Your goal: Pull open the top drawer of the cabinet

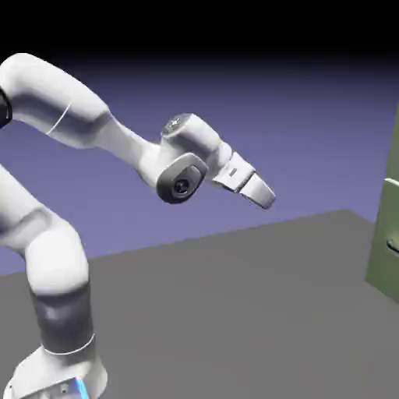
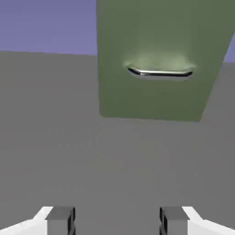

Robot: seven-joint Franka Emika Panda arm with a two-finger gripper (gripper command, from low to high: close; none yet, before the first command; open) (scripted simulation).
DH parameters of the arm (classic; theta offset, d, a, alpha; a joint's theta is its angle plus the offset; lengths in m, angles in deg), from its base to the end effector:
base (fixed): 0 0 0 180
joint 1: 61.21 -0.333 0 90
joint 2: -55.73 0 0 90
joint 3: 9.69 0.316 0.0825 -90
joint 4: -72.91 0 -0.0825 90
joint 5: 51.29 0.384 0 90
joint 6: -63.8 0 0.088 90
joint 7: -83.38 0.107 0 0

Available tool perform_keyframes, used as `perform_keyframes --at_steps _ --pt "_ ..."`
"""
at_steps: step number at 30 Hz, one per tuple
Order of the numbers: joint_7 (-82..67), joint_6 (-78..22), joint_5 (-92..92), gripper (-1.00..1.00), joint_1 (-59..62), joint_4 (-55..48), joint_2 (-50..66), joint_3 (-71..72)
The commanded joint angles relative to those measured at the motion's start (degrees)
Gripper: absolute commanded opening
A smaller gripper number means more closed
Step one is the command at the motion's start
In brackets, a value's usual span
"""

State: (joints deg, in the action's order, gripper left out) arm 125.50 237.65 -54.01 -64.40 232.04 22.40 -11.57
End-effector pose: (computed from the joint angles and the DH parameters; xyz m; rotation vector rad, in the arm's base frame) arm 0.3932 0.0121 0.4784 -2.4808 0.8636 -1.0904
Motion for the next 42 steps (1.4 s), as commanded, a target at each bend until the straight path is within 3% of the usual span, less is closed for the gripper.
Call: perform_keyframes --at_steps 1,42 --pt "-0.3 -0.1 -2.3 0.00 -2.1 -1.6 -0.6 -1.6" --pt "-11.7 -5.7 -94.5 0.00 -87.2 -65.3 -23.5 -65.5"
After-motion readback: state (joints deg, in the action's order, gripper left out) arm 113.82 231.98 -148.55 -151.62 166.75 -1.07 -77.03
